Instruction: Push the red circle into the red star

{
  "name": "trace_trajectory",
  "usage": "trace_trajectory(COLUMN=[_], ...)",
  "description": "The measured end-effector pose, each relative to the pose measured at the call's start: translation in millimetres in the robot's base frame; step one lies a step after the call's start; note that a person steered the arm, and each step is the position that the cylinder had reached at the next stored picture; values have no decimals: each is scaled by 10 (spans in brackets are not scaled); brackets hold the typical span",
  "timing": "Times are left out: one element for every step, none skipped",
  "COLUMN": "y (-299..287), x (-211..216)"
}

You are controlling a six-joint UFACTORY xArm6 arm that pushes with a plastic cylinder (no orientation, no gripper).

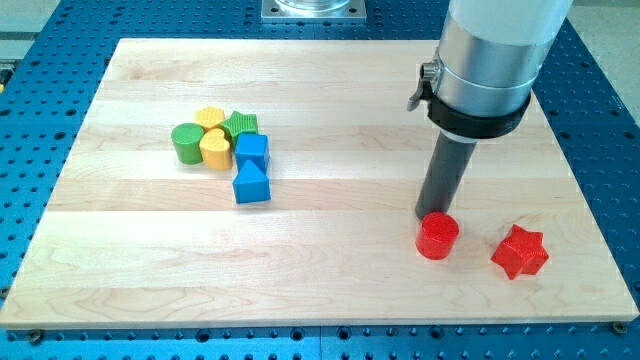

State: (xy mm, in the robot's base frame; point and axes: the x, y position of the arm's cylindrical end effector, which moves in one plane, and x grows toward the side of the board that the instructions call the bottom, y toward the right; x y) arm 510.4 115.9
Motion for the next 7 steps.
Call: trace_trajectory(y=[-496,-91,303,6,179,394,377], x=[135,501,491,283,139,136,133])
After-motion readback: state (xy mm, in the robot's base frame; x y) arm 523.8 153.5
